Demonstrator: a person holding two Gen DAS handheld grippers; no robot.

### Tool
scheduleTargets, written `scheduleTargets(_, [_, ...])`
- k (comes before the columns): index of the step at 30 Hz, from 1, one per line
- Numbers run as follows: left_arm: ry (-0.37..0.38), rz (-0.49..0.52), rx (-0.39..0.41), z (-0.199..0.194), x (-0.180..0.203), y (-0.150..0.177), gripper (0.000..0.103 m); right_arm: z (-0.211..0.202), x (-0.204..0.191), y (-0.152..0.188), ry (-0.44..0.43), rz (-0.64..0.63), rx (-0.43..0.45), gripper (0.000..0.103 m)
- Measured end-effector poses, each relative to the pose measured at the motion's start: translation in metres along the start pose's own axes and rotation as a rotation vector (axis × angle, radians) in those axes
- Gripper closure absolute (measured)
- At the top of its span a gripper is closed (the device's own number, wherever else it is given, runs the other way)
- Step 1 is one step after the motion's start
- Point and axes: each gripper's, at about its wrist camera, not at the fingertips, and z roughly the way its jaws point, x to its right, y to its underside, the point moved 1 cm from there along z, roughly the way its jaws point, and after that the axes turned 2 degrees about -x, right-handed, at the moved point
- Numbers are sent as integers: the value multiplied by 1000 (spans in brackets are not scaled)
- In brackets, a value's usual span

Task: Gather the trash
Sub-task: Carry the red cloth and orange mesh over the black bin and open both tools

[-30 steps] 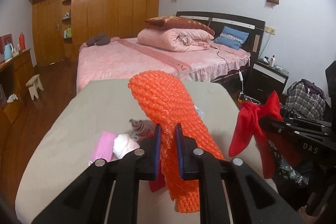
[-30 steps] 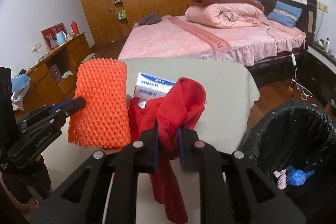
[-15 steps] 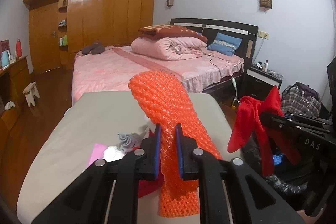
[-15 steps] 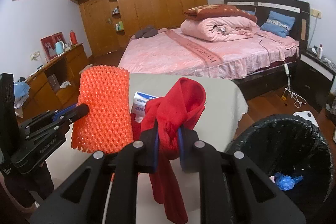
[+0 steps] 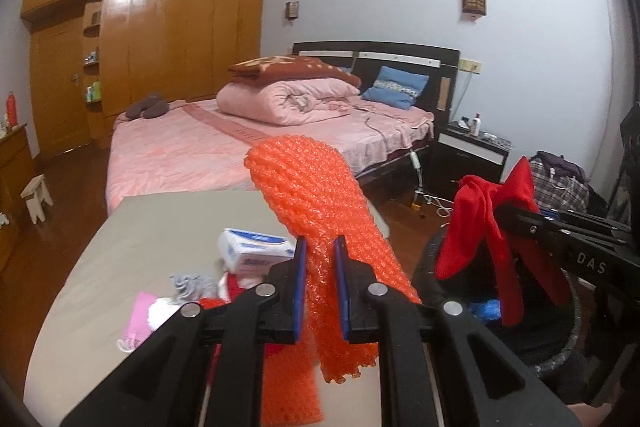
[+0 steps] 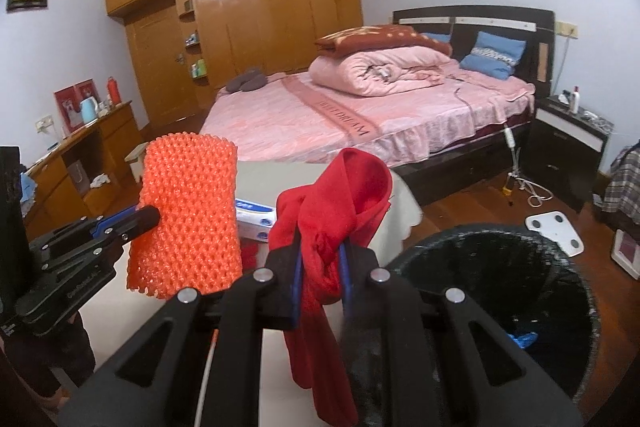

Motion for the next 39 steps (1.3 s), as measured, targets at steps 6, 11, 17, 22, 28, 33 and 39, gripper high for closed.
scheduleTargets(6, [61, 35, 15, 5, 29, -8, 90, -15, 29, 6, 66, 31, 10, 89])
scheduleTargets(11, [121, 68, 17, 16, 58, -14, 90, -27, 53, 13, 122, 46, 9, 88])
scheduleTargets(17, [187, 113, 9, 30, 93, -15, 90, -38, 83, 24, 194, 65, 2, 88])
scheduleTargets(22, [242, 144, -18, 46, 123, -13, 90, -44, 107, 34, 245, 89, -7, 88])
scheduleTargets(28, [298, 186, -61, 67, 152, -9, 87, -43, 130, 47, 290, 121, -31, 86])
scheduleTargets(33, [303, 192, -89, 77, 160, -5, 59, -37, 144, 65, 343, 148, -91, 45])
scheduleTargets(39, [256, 191, -75, 75, 150, -3, 46, -39, 147, 76, 382, 157, -98, 26])
